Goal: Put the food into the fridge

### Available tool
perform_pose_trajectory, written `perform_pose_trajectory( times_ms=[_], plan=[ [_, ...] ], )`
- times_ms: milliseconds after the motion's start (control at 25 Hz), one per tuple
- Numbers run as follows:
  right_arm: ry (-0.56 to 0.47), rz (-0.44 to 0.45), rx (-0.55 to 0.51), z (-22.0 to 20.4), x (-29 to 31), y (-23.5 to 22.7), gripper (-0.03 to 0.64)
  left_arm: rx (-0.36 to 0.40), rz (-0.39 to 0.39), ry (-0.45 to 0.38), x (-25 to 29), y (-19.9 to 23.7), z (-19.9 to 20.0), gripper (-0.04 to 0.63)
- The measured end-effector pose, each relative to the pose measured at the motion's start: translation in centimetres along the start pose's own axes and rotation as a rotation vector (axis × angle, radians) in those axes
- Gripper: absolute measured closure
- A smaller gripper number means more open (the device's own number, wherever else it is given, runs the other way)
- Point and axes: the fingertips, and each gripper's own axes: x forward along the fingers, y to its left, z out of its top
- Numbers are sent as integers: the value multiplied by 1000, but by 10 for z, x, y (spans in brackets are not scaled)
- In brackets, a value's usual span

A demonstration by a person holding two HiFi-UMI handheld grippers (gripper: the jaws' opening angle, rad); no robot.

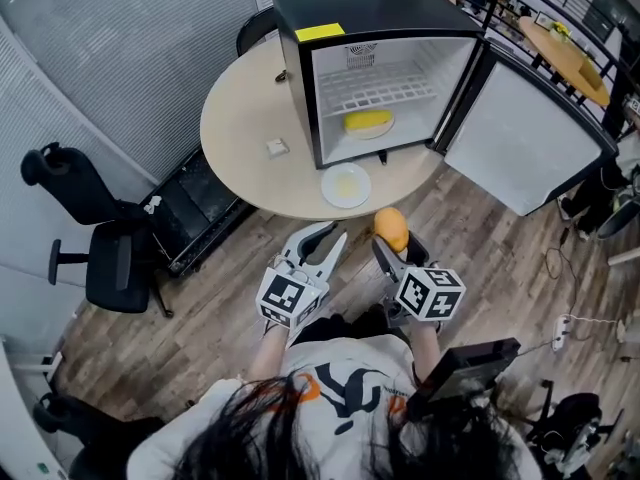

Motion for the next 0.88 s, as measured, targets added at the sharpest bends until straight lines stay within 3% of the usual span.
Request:
perform_pose_trajectory(
  times_ms=[400, 880],
  plan=[
    [18, 18, 1, 22, 42, -18, 290, -6, 28, 12, 30, 29, -2, 532],
    [-17, 36, -9, 104, 112, -78, 290, 1, 34, 34, 125, 75, 2, 532]
  ],
)
